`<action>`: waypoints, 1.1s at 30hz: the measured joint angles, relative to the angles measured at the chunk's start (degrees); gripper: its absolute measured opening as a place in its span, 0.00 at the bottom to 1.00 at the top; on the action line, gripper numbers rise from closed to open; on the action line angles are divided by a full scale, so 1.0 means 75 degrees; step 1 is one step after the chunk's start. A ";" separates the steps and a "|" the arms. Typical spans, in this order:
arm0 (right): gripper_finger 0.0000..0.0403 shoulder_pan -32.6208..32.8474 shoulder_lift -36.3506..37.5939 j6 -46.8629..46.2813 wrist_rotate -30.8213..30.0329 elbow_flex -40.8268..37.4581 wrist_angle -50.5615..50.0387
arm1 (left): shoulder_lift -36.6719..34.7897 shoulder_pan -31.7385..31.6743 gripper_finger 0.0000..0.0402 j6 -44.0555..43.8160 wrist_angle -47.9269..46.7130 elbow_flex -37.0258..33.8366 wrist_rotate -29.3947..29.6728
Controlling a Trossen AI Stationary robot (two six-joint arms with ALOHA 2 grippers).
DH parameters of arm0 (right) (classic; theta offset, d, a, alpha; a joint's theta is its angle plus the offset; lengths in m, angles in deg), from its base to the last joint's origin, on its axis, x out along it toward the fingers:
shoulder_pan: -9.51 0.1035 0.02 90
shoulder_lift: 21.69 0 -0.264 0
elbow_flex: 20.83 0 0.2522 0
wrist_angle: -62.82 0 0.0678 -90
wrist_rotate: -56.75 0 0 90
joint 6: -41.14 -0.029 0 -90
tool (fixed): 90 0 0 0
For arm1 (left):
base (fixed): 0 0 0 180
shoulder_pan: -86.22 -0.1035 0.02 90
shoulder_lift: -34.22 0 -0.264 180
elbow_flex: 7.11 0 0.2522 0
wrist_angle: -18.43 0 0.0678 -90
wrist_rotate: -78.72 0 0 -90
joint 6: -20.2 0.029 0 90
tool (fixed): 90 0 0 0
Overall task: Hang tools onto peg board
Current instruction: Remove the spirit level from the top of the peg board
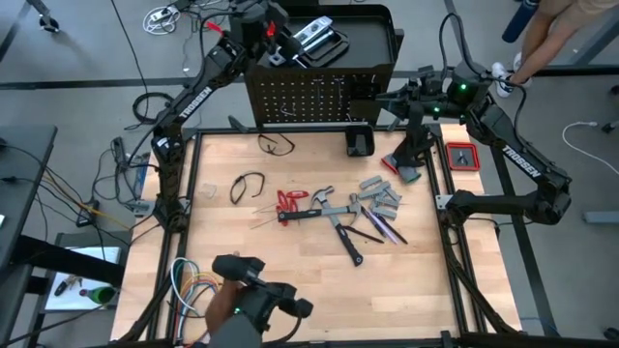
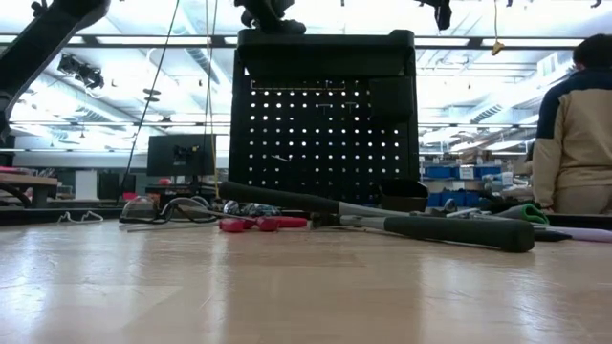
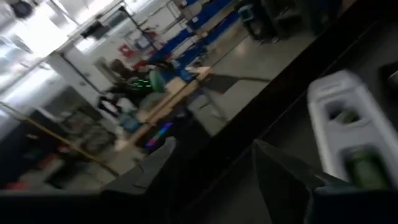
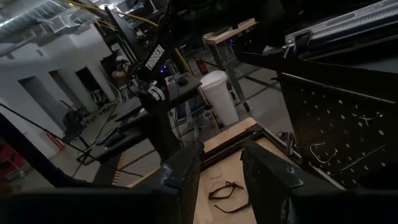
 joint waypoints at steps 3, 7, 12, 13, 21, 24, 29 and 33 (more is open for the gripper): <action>0.31 0.0000 0.0000 -0.0037 0.0012 0.0000 -0.0003 | 0.0061 -0.0003 0.51 0.0670 0.0139 0.0009 0.0497; 0.31 0.0003 0.0000 -0.0034 0.0018 0.0000 -0.0004 | 0.0069 -0.0073 0.51 0.1456 0.0259 0.0007 0.1014; 0.31 0.0000 0.0002 0.0026 0.0018 0.0000 -0.0007 | 0.0087 -0.0131 0.51 0.1728 0.0382 0.0000 0.1262; 0.31 -0.0006 0.0000 0.0040 0.0018 0.0000 -0.0003 | 0.0087 -0.0126 0.51 0.1624 0.0379 0.0000 0.1267; 0.31 -0.0006 -0.0006 -0.0030 0.0018 0.0000 -0.0004 | -0.0231 -0.0251 0.50 -0.1368 -0.0889 0.0023 -0.0740; 0.31 -0.0006 -0.0006 -0.0106 0.0019 0.0000 -0.0004 | -0.0368 -0.0518 0.50 -0.2497 -0.0889 0.0035 -0.1687; 0.31 -0.0006 -0.0006 -0.0229 0.0018 0.0000 -0.0002 | -0.0463 -0.1001 0.50 -0.3488 -0.0803 0.0035 -0.3332; 0.31 -0.0006 -0.0006 -0.0369 0.0018 0.0000 -0.0003 | -0.0403 -0.1486 0.50 -0.4716 -0.0873 0.0035 -0.5405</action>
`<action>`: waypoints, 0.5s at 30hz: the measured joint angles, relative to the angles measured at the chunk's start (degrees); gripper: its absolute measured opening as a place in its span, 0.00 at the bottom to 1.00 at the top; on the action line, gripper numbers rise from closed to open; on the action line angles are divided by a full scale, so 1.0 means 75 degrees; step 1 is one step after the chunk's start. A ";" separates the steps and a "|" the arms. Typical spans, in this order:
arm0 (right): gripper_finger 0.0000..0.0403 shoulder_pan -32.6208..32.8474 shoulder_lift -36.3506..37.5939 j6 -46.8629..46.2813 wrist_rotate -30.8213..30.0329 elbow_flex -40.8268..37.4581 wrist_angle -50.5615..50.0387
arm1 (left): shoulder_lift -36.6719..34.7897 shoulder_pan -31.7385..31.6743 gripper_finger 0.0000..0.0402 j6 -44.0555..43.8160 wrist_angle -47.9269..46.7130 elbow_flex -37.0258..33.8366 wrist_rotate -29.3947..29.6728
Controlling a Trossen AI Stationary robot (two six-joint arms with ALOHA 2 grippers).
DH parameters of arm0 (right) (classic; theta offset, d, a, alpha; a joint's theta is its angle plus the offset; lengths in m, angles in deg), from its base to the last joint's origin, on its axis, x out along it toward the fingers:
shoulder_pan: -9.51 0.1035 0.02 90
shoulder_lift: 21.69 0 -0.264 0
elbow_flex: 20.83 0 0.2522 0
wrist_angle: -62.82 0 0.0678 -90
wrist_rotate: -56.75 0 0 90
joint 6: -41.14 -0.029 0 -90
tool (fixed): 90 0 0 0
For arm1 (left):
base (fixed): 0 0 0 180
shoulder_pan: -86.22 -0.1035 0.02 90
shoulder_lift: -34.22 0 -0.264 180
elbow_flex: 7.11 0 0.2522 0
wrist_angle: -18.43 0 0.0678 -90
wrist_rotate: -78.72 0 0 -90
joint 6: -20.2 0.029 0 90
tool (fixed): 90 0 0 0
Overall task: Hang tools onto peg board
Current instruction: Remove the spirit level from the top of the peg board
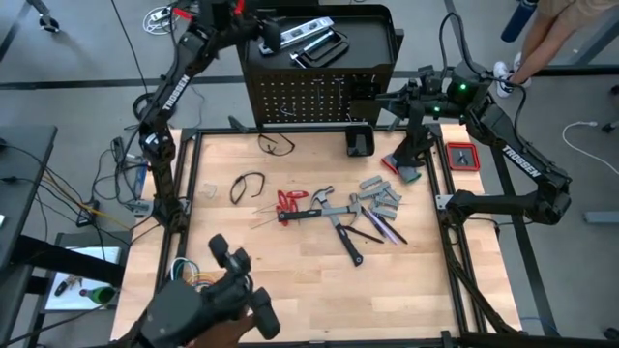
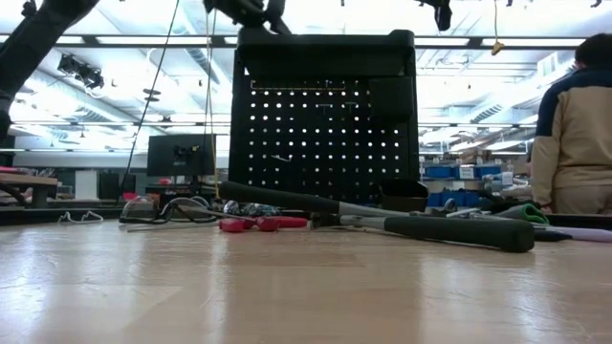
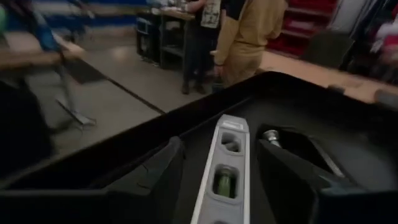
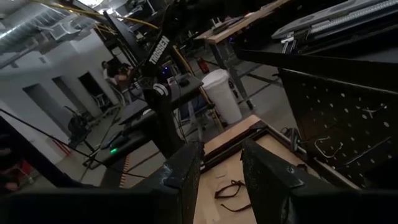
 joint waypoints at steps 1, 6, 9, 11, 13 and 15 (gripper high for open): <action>0.31 0.0000 0.0000 -0.0046 -0.0001 0.0000 0.0002 | 0.0021 -0.0103 0.50 -0.0257 0.0007 -0.0002 -0.0265; 0.31 0.0015 0.0000 -0.0200 -0.0003 0.0000 0.0000 | 0.0033 -0.0236 0.51 -0.0409 0.0333 -0.0003 -0.0402; 0.31 0.0030 0.0000 -0.0205 -0.0032 0.0000 0.0003 | 0.0033 -0.0227 0.51 -0.0457 0.0898 -0.0003 -0.0408; 0.31 0.0077 -0.0003 -0.0206 -0.0128 0.0000 0.0000 | 0.0033 -0.0196 0.51 -0.0667 0.1202 -0.0003 -0.0393; 0.31 0.0119 -0.0003 -0.0207 -0.0214 0.0000 0.0007 | 0.0027 -0.0147 0.51 -0.0976 0.1302 0.0000 -0.0218; 0.31 0.0158 -0.0003 -0.0207 -0.0245 0.0000 0.0004 | 0.0027 -0.0080 0.53 -0.0859 0.1216 0.0000 -0.0201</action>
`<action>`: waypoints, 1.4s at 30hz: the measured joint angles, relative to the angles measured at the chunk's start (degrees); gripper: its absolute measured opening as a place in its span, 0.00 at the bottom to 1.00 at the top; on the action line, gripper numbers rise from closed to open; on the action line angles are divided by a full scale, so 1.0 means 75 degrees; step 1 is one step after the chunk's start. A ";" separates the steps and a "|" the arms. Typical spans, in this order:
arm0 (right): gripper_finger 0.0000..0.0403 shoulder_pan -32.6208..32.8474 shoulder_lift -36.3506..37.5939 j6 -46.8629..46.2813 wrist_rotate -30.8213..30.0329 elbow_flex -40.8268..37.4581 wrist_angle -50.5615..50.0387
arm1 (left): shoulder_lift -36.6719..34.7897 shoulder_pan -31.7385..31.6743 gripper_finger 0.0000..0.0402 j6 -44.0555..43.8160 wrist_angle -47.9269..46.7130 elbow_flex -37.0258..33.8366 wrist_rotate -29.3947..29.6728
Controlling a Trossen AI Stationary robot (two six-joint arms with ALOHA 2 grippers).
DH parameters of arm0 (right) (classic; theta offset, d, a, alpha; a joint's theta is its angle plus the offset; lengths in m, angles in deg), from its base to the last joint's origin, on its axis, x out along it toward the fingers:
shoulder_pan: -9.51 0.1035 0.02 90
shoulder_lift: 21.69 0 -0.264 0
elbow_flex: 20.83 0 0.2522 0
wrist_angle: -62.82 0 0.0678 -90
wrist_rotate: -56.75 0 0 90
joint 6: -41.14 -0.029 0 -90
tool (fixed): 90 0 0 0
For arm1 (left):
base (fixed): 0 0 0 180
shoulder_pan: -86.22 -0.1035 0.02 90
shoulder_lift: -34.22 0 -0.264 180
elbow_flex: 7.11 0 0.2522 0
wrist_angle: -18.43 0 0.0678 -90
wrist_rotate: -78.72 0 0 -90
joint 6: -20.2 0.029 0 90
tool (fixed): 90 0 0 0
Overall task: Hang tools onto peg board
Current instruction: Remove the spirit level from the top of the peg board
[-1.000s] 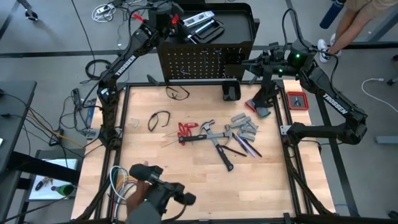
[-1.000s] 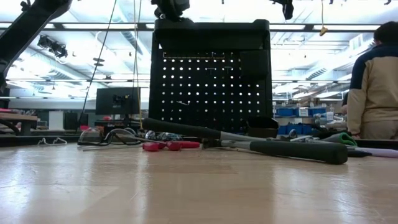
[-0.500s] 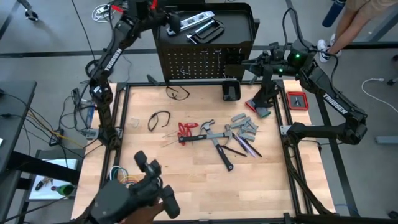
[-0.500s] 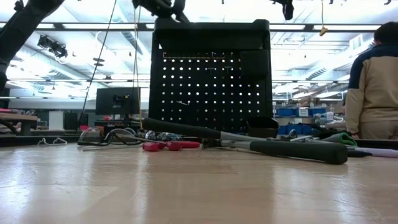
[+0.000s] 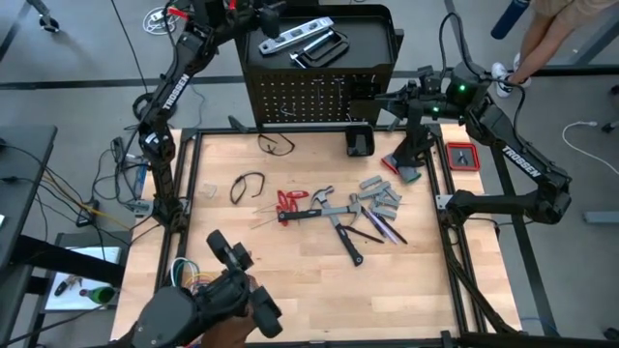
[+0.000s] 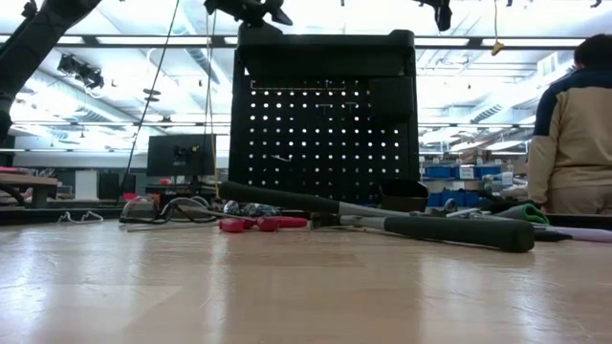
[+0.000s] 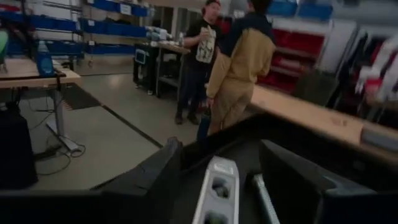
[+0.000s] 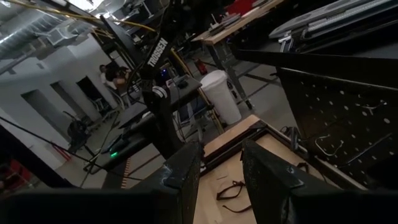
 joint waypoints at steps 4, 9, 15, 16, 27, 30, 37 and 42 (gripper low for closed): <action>0.31 0.0102 0.0000 0.0000 -0.0036 0.0000 -0.0003 | 0.0001 0.0130 0.62 0.1083 -0.0140 -0.0003 0.0033; 0.31 0.0166 0.0000 -0.0081 -0.0040 0.0000 0.0000 | 0.0139 0.0164 0.77 0.1634 -0.0304 0.0000 0.0209; 0.31 0.0249 0.0002 -0.0210 -0.0049 0.0000 -0.0001 | 0.0368 0.0158 0.83 0.1943 -0.1056 0.0000 -0.0139; 0.31 0.0266 0.0000 -0.0221 -0.0049 0.0000 -0.0003 | 0.0419 0.0158 0.82 0.2096 -0.1237 0.0000 -0.0146; 0.31 0.0297 0.0003 -0.0312 -0.0046 0.0000 0.0018 | 0.0753 0.0056 0.75 0.2380 -0.2262 0.0067 -0.0329; 0.31 0.0313 0.0003 -0.0337 -0.0046 0.0000 0.0067 | 0.0764 0.0054 0.69 0.2373 -0.2304 0.0064 -0.0326; 0.31 0.0311 0.0003 -0.0338 -0.0046 0.0000 0.0266 | 0.0787 0.0065 0.43 0.2523 -0.2503 0.0064 -0.0242; 0.31 0.0311 0.0003 -0.0301 -0.0046 0.0000 0.0312 | 0.0770 0.0094 0.42 0.2370 -0.2270 0.0015 -0.0228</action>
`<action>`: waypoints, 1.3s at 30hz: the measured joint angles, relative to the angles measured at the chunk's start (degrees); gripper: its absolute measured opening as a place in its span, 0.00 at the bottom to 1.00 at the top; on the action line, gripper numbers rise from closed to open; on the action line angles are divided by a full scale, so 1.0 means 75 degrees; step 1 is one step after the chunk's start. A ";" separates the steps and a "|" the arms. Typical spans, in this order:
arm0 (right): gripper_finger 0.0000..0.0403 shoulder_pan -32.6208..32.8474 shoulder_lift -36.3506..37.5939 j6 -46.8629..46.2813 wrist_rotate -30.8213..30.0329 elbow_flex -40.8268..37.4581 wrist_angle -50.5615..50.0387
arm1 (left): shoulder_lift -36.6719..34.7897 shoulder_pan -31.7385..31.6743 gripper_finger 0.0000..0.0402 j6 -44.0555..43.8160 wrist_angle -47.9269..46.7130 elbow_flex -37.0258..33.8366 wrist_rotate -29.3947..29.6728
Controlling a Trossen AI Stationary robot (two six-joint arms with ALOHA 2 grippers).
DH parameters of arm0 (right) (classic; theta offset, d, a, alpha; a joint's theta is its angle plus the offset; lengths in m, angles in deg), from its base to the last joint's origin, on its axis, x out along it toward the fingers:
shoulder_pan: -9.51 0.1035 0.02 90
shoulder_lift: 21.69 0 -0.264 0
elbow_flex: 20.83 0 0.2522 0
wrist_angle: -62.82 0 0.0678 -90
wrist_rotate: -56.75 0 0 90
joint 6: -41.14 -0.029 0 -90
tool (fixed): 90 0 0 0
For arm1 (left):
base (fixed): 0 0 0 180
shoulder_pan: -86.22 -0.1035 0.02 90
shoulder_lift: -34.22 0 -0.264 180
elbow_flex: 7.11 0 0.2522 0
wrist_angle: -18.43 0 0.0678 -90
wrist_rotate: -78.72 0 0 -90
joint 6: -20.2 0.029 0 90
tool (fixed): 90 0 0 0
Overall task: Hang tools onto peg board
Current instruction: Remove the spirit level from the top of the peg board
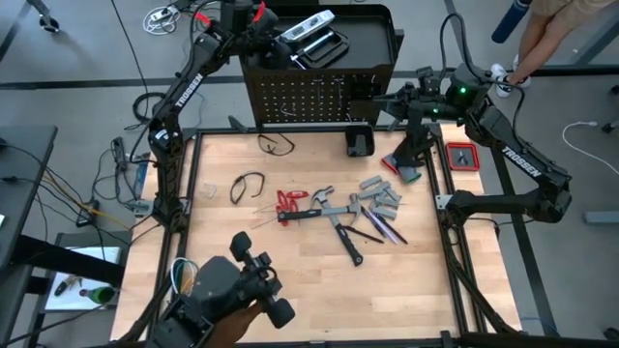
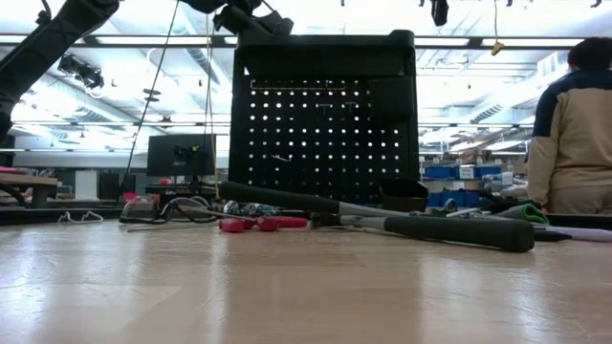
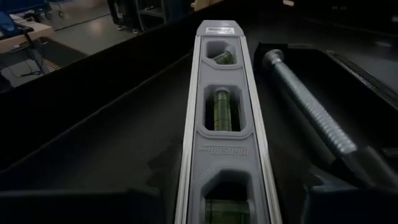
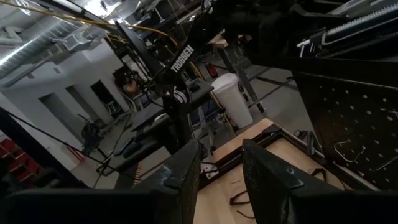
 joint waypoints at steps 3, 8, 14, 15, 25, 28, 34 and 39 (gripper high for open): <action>0.31 0.0000 0.0000 0.0030 0.0000 0.0000 0.0005 | -0.0061 0.0000 0.42 -0.0355 0.0337 -0.0049 0.0058; 0.31 0.0000 0.0000 0.0093 0.0000 0.0000 0.0035 | -0.0156 -0.0009 0.42 -0.0738 0.0623 -0.0074 0.0033; 0.31 -0.0003 0.0000 0.0182 -0.0053 0.0000 0.0044 | -0.0446 -0.0015 0.42 -0.1118 0.1597 -0.0086 0.0029; 0.31 -0.0003 0.0000 0.0220 -0.0100 0.0000 0.0044 | -0.0542 -0.0019 0.42 -0.1144 0.1885 -0.0071 0.0030; 0.31 -0.0200 0.0000 0.0441 -0.0187 0.0000 0.0076 | -0.1459 0.0254 0.42 -0.1275 0.2827 -0.0045 -0.2119; 0.31 -0.0570 0.0002 0.0433 -0.0195 0.0000 0.0098 | -0.1859 0.0544 0.42 -0.1535 0.2018 -0.0015 -0.2800; 0.31 -0.1500 0.0105 0.0307 0.0056 0.0006 0.0856 | -0.2236 0.1513 0.42 -0.1521 -0.0137 -0.0030 -0.3042; 0.31 -0.2103 0.0102 0.0322 0.0085 0.0006 0.1169 | -0.2271 0.2335 0.42 -0.1275 -0.2280 -0.0044 -0.2734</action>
